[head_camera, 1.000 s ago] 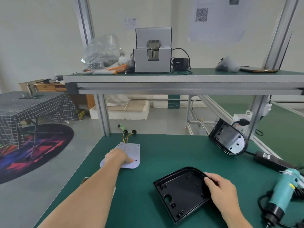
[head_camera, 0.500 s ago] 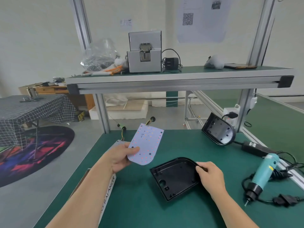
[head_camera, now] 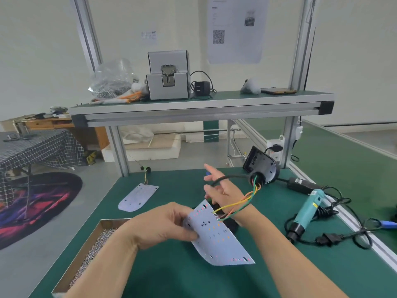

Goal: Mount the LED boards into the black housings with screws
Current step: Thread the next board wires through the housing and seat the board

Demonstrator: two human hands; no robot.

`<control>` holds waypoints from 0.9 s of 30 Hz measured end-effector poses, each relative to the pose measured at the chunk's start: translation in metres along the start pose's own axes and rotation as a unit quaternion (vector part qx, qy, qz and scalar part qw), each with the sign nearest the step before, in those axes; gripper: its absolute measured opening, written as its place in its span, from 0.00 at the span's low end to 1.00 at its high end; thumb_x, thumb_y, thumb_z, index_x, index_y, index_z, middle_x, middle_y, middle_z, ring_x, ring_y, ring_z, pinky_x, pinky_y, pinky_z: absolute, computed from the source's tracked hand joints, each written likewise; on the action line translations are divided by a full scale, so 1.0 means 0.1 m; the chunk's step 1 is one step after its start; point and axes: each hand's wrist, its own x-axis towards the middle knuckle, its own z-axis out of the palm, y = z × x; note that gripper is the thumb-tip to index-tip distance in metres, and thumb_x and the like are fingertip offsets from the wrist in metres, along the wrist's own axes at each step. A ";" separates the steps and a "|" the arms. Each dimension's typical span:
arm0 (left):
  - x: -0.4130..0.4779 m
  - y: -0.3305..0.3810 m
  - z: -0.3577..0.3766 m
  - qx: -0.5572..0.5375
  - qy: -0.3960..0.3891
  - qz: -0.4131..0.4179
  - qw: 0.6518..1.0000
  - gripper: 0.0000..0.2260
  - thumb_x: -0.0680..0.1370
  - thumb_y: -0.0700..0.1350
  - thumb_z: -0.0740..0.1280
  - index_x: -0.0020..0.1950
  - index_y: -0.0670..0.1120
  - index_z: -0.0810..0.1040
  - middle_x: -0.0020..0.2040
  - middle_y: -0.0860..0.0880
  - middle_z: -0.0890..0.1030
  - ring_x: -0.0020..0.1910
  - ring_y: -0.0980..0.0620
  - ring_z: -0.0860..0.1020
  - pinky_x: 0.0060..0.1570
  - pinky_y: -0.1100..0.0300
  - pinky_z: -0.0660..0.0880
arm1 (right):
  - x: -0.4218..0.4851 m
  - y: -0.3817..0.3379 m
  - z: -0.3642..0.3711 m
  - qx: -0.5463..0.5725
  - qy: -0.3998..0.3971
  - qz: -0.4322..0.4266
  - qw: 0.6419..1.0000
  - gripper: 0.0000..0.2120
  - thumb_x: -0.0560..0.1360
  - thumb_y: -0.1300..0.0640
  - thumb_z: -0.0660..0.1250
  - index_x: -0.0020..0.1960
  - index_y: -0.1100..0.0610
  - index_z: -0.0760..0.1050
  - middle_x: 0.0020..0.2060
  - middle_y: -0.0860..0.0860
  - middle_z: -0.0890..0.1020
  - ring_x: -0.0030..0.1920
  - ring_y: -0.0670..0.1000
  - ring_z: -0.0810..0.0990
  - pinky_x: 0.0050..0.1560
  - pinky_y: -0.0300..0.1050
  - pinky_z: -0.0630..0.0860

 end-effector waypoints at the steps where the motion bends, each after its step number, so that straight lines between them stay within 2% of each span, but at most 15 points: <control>1: 0.02 0.04 0.02 -0.008 0.008 0.015 1.000 0.10 0.77 0.40 0.71 0.58 0.46 0.84 0.55 0.51 0.84 0.53 0.55 0.80 0.56 0.65 0.73 | -0.05 -0.08 0.00 0.018 0.007 0.008 1.000 0.13 0.83 0.61 0.62 0.66 0.51 0.76 0.50 0.53 0.79 0.35 0.40 0.77 0.41 0.32 0.73; 2: 0.05 0.08 0.03 -0.030 0.032 0.037 0.998 0.11 0.76 0.43 0.73 0.58 0.46 0.84 0.57 0.51 0.84 0.56 0.54 0.81 0.58 0.64 0.73 | -0.10 -0.17 -0.01 0.041 0.019 0.018 0.999 0.11 0.84 0.61 0.60 0.56 0.52 0.80 0.44 0.51 0.82 0.35 0.41 0.77 0.39 0.34 0.74; 4: 0.09 0.15 0.03 -0.119 0.102 0.073 0.985 0.17 0.72 0.50 0.77 0.59 0.47 0.84 0.60 0.50 0.83 0.60 0.53 0.80 0.58 0.63 0.75 | -0.16 -0.34 -0.08 0.090 0.062 0.032 0.994 0.20 0.83 0.66 0.59 0.39 0.50 0.78 0.30 0.40 0.82 0.32 0.41 0.76 0.35 0.33 0.74; 6: 0.16 0.17 0.02 -0.228 0.137 0.080 0.961 0.24 0.67 0.52 0.80 0.60 0.44 0.84 0.61 0.45 0.83 0.59 0.49 0.81 0.57 0.58 0.77 | -0.18 -0.51 -0.12 0.146 0.087 -0.001 0.985 0.17 0.80 0.69 0.61 0.39 0.52 0.77 0.28 0.39 0.79 0.30 0.41 0.74 0.35 0.37 0.71; 8: 0.24 0.19 0.06 -0.280 0.131 0.079 0.948 0.28 0.66 0.52 0.81 0.62 0.41 0.82 0.62 0.42 0.82 0.59 0.46 0.81 0.57 0.53 0.78 | -0.17 -0.67 -0.13 0.228 0.061 -0.021 0.972 0.08 0.75 0.61 0.67 0.39 0.51 0.79 0.32 0.45 0.78 0.34 0.45 0.72 0.36 0.39 0.68; 9: 0.28 0.22 0.08 -0.289 0.126 0.080 0.946 0.30 0.66 0.52 0.81 0.63 0.40 0.81 0.62 0.42 0.81 0.59 0.45 0.81 0.58 0.51 0.78 | -0.16 -0.72 -0.13 0.253 0.039 -0.030 0.966 0.08 0.72 0.58 0.67 0.36 0.49 0.79 0.32 0.45 0.78 0.32 0.44 0.72 0.34 0.38 0.68; 11: 0.36 0.29 0.12 -0.303 0.137 0.095 0.938 0.32 0.68 0.51 0.79 0.68 0.38 0.77 0.64 0.41 0.80 0.59 0.45 0.80 0.58 0.51 0.78 | -0.15 -0.73 -0.13 0.261 0.012 -0.054 0.964 0.11 0.71 0.59 0.65 0.38 0.46 0.83 0.35 0.43 0.82 0.33 0.44 0.77 0.36 0.38 0.75; 13: 0.42 0.36 0.13 -0.340 0.190 0.122 0.913 0.30 0.72 0.50 0.74 0.71 0.38 0.73 0.64 0.42 0.80 0.59 0.46 0.81 0.58 0.51 0.79 | -0.13 -0.60 -0.17 0.215 0.031 -0.050 0.975 0.18 0.70 0.63 0.63 0.47 0.43 0.85 0.49 0.48 0.85 0.45 0.54 0.82 0.48 0.48 0.81; 14: 0.44 0.39 0.12 -0.371 0.220 0.133 0.892 0.28 0.74 0.48 0.70 0.72 0.39 0.72 0.64 0.43 0.80 0.58 0.47 0.81 0.59 0.51 0.79 | -0.14 -0.49 -0.19 0.148 0.026 -0.047 0.987 0.25 0.70 0.66 0.61 0.49 0.37 0.84 0.49 0.45 0.85 0.45 0.55 0.79 0.48 0.49 0.79; 16: 0.46 0.41 0.10 -0.445 0.253 0.151 0.846 0.23 0.76 0.46 0.66 0.71 0.41 0.74 0.64 0.44 0.81 0.58 0.48 0.82 0.57 0.51 0.80 | -0.18 -0.22 -0.16 -0.023 -0.075 -0.013 0.997 0.38 0.70 0.72 0.57 0.51 0.27 0.79 0.37 0.44 0.80 0.37 0.53 0.68 0.39 0.46 0.69; 18: 0.47 0.40 0.08 -0.511 0.257 0.162 0.804 0.19 0.76 0.46 0.66 0.66 0.44 0.78 0.61 0.46 0.83 0.56 0.50 0.83 0.52 0.52 0.82 | -0.23 0.04 -0.07 -0.116 -0.142 0.060 0.981 0.31 0.74 0.68 0.62 0.61 0.33 0.78 0.37 0.51 0.75 0.36 0.52 0.68 0.39 0.44 0.67; 19: 0.48 0.40 0.08 -0.536 0.255 0.162 0.788 0.17 0.75 0.46 0.67 0.64 0.45 0.79 0.60 0.47 0.83 0.56 0.51 0.83 0.51 0.53 0.82 | -0.25 0.14 -0.01 -0.130 -0.137 0.065 0.980 0.24 0.76 0.63 0.65 0.63 0.38 0.79 0.38 0.51 0.76 0.36 0.50 0.70 0.40 0.44 0.69; 21: 0.49 0.38 0.08 -0.561 0.253 0.162 0.771 0.14 0.75 0.46 0.68 0.60 0.45 0.82 0.59 0.48 0.84 0.55 0.52 0.84 0.49 0.55 0.82 | -0.27 0.21 0.11 -0.125 -0.080 0.049 0.988 0.11 0.79 0.57 0.65 0.52 0.43 0.83 0.38 0.48 0.79 0.35 0.45 0.73 0.45 0.43 0.73; 23: 0.48 0.35 0.05 -0.567 0.264 0.171 0.761 0.13 0.75 0.46 0.68 0.58 0.44 0.83 0.59 0.47 0.84 0.56 0.50 0.83 0.49 0.54 0.82 | -0.23 0.18 0.13 -0.066 0.006 0.045 0.997 0.10 0.81 0.59 0.64 0.44 0.51 0.82 0.36 0.48 0.81 0.33 0.45 0.78 0.45 0.42 0.78; 27: 0.34 0.11 -0.11 -0.575 0.322 0.155 0.736 0.17 0.77 0.48 0.68 0.66 0.46 0.78 0.64 0.47 0.81 0.65 0.48 0.78 0.65 0.52 0.75 | -0.17 0.00 -0.09 0.085 0.137 0.006 0.987 0.08 0.80 0.60 0.67 0.44 0.58 0.81 0.36 0.53 0.85 0.31 0.47 0.81 0.35 0.40 0.79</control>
